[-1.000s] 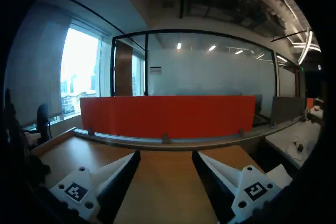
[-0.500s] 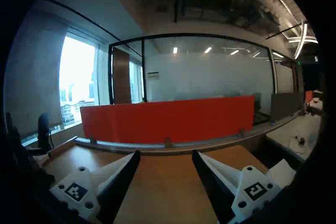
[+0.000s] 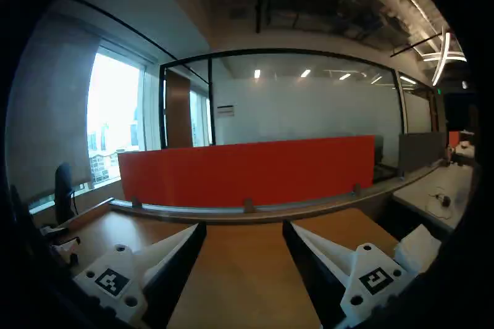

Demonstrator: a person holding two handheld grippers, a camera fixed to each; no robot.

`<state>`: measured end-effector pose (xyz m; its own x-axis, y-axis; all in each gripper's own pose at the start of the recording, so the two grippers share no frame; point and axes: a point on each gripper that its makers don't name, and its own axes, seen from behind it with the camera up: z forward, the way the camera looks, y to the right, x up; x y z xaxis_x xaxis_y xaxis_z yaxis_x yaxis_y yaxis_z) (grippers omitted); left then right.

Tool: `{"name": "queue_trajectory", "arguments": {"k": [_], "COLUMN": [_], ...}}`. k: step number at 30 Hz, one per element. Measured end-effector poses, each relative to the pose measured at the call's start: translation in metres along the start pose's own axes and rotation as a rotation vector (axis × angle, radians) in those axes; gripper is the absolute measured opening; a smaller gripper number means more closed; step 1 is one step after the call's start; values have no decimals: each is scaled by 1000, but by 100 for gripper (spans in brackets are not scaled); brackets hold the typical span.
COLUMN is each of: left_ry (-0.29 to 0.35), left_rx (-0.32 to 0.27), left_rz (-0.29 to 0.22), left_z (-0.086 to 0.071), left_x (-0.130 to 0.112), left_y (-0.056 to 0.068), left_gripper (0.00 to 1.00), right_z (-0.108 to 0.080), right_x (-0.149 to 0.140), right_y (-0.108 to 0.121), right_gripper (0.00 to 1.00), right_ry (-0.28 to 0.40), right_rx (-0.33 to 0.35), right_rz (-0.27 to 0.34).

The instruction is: Fold towel

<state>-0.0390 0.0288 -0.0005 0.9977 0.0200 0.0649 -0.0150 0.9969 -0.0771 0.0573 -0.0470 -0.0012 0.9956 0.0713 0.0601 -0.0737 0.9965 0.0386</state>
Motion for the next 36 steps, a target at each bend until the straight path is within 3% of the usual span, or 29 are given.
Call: {"name": "queue_trajectory", "arguments": {"k": [9,20,36], "left_ry": [24,41,50], "left_rx": [6,19,46], "left_rz": [10,-24,-13], "left_z": [0,0,0], "left_x": [-28,-62,-72], "left_y": [-6,-12,-20], "left_gripper": [95,95,95], "right_z": [4,7,8], "right_x": [-21,-37,-50], "right_y": [-10,-11,-7], "right_gripper": [95,95,95], "right_ry": [6,8,-10], "right_rx": [6,-4,-8], "right_rz": [-43,-77,-91]}}
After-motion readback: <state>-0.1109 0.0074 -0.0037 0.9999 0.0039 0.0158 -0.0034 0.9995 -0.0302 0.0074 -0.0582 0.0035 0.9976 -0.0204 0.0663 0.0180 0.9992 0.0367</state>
